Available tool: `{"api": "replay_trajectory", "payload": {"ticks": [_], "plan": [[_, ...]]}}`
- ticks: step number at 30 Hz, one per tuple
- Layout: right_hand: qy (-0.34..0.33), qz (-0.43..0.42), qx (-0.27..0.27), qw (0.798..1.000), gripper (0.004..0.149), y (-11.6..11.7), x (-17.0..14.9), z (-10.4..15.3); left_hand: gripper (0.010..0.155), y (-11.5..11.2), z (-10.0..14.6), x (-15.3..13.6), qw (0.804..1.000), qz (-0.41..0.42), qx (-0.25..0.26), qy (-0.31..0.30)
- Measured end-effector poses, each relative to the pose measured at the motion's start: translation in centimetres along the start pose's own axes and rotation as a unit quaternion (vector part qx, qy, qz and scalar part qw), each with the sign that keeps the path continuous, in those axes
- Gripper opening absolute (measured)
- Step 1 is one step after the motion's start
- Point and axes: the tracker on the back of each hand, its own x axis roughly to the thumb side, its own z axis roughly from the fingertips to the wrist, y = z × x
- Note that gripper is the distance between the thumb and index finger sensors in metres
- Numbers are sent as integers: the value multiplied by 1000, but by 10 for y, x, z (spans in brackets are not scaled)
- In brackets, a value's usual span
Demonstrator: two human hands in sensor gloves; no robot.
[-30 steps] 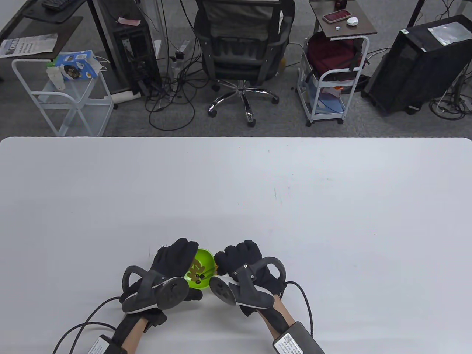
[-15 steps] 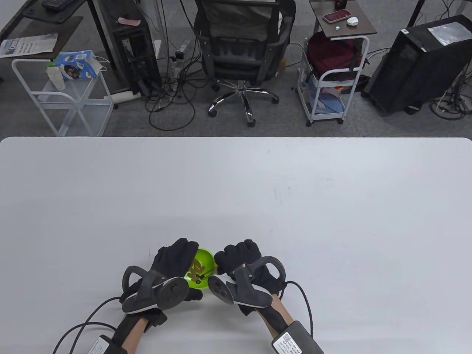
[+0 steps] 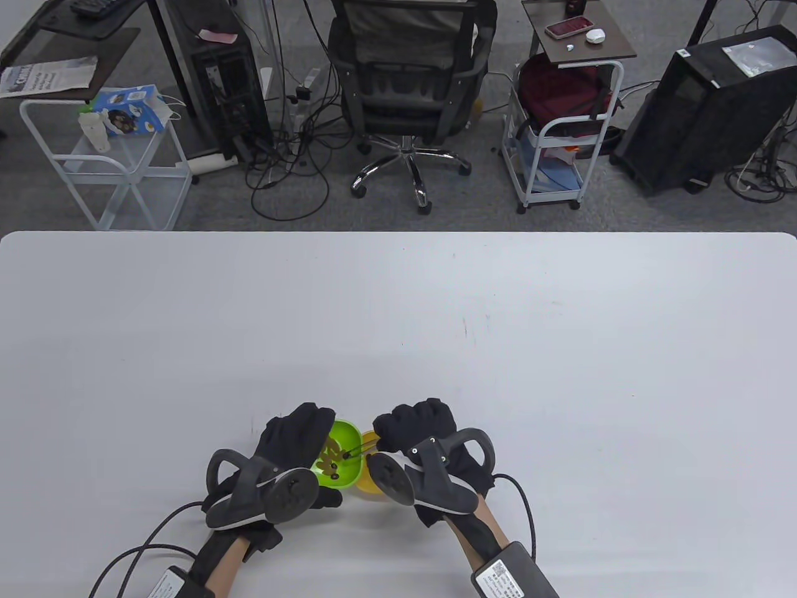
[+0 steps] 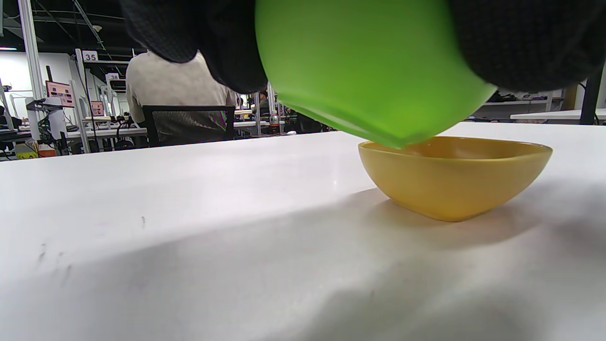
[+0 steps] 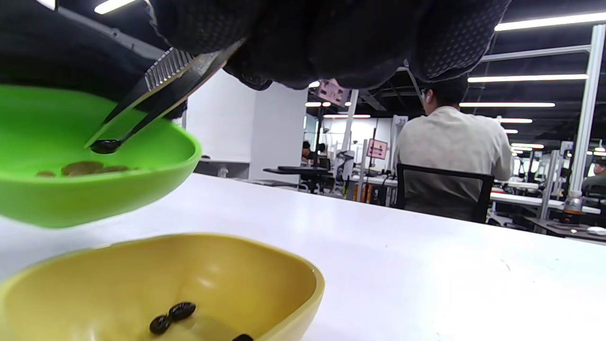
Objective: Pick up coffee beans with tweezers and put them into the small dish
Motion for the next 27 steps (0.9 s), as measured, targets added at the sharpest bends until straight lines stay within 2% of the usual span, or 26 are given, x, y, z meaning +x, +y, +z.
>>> {"api": "replay_trajectory", "payload": {"ticks": [8,14,27], "plan": [[35,-26,-5,999,43,-5,-24,6,113,0,0,0,1000,0,1,1],[58,-36,7,998,43,0,-38,8,113,0,0,-1,1000,1,1,1],[61,-55,8,997,43,-2,-42,9,113,0,0,-1,1000,2,1,1]]}}
